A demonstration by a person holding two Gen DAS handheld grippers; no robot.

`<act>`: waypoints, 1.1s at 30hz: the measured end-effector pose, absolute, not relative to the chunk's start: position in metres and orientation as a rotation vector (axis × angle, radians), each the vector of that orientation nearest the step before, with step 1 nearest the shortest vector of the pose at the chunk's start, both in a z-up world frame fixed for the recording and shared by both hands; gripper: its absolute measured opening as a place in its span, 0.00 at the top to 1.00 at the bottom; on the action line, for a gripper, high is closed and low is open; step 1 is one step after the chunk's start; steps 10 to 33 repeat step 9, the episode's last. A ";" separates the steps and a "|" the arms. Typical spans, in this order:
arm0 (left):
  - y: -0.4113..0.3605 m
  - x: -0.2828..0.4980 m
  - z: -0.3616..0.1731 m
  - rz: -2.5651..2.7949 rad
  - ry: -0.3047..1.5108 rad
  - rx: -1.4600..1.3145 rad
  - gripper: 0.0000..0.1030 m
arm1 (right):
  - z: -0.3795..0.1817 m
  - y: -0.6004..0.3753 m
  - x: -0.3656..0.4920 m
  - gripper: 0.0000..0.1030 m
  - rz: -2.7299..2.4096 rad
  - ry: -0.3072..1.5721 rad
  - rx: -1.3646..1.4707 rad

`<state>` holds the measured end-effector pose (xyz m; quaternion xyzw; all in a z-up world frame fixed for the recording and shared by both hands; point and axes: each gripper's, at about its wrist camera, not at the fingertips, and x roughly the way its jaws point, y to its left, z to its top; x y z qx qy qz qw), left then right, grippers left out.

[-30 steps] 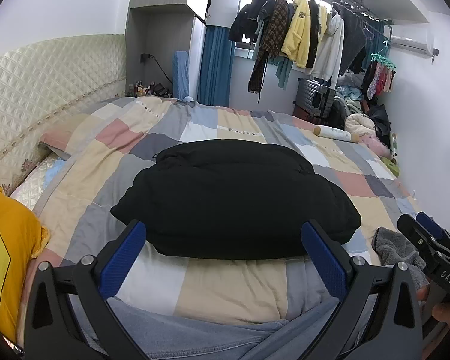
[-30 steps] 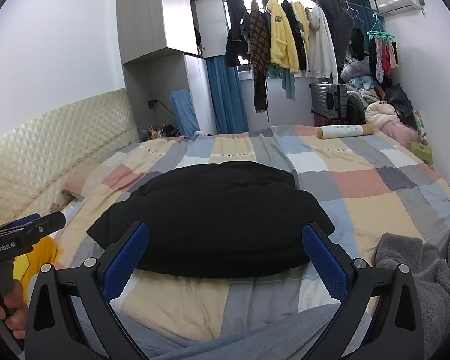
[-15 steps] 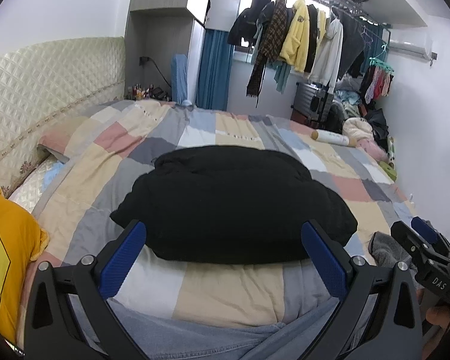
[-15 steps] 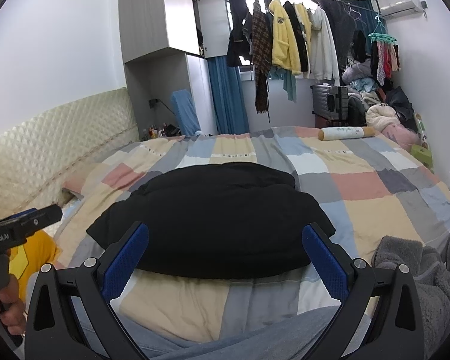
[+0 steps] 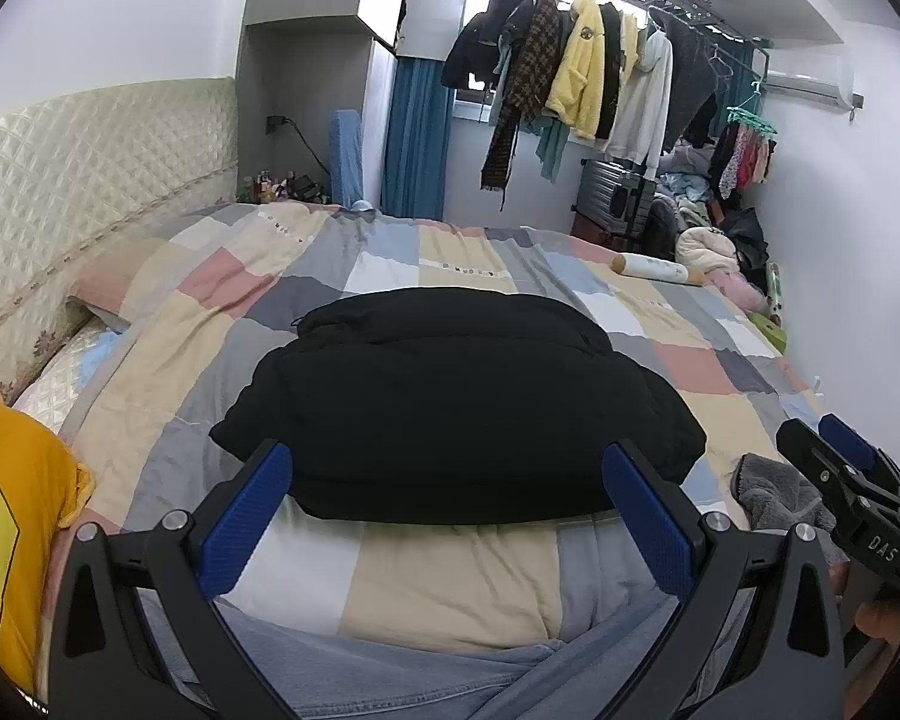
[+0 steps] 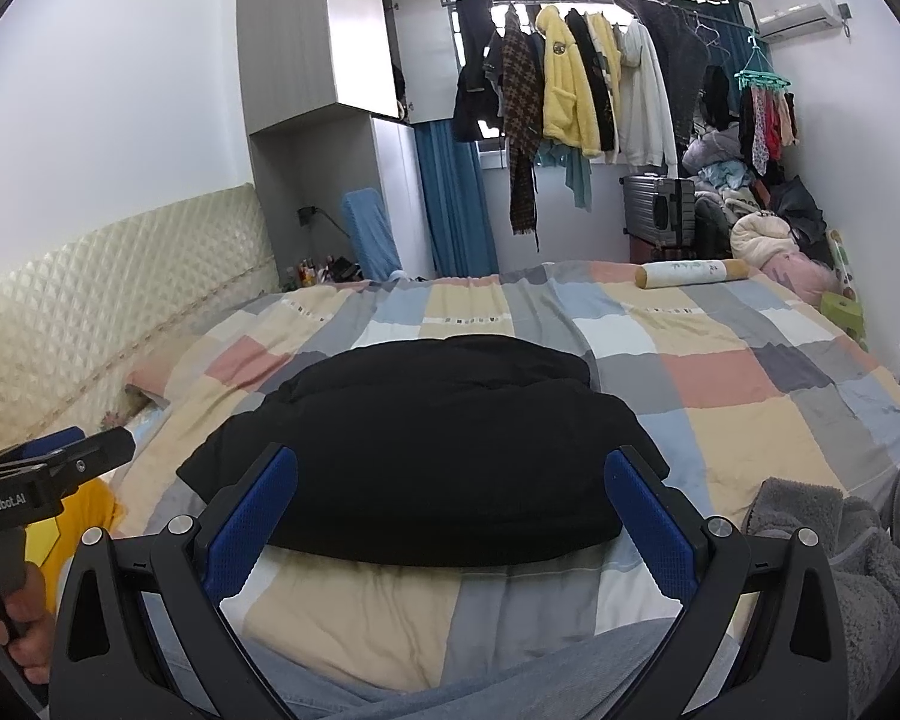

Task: Fold large clothes

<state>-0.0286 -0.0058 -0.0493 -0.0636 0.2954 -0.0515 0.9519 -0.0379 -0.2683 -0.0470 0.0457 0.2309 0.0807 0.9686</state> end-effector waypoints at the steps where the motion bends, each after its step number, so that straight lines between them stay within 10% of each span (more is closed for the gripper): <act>1: -0.005 -0.028 -0.049 -0.105 0.601 -0.131 0.00 | -0.047 -0.268 -0.038 0.00 0.162 0.466 0.092; 33: -0.006 -0.028 -0.049 -0.101 0.603 -0.125 0.00 | -0.046 -0.267 -0.038 0.00 0.161 0.466 0.094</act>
